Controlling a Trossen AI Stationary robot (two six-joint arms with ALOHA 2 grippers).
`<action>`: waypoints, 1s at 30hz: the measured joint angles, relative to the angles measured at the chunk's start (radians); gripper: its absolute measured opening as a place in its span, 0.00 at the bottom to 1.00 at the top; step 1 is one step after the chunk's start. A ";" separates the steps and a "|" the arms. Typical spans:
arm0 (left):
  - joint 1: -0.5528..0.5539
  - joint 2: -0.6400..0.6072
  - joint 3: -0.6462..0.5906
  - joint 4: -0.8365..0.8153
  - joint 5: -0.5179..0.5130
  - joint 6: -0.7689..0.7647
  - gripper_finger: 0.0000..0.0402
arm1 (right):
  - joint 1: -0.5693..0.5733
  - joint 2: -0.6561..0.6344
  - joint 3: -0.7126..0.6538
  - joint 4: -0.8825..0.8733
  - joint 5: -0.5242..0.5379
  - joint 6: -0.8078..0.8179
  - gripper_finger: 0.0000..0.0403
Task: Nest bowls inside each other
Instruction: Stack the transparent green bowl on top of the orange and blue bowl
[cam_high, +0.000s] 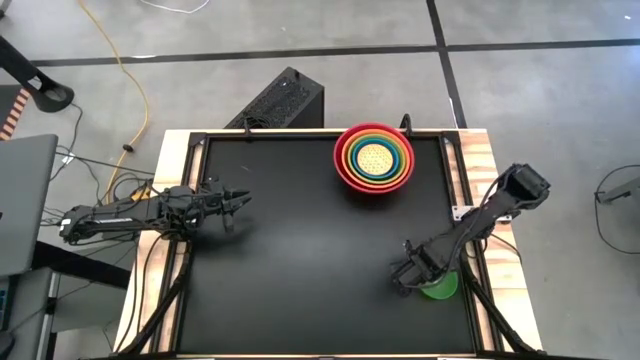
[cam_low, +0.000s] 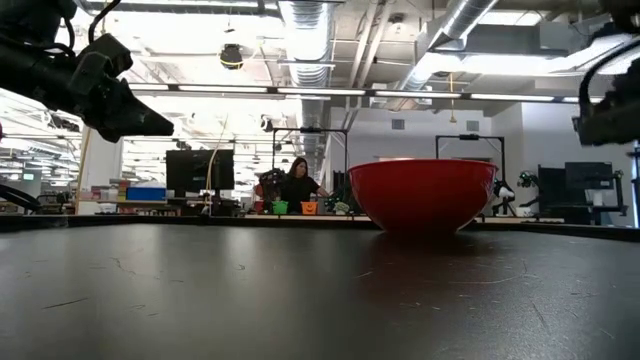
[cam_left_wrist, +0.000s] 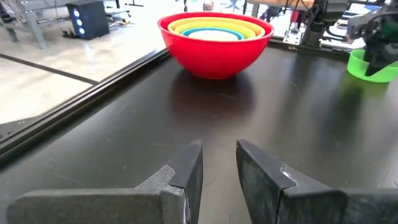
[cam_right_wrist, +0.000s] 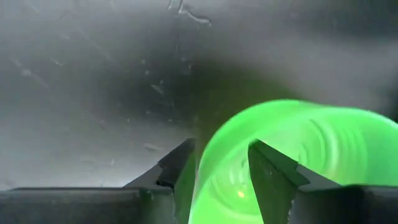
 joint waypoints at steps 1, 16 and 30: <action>0.000 0.000 0.000 0.000 0.000 0.000 0.22 | -0.002 0.000 -0.013 0.019 0.000 -0.001 0.39; 0.000 0.000 0.000 0.001 -0.007 0.001 0.22 | -0.137 0.000 0.037 0.112 0.000 -0.272 0.03; 0.000 0.000 0.000 0.001 -0.009 -0.003 0.22 | -0.506 0.000 0.438 0.255 0.316 -1.300 0.01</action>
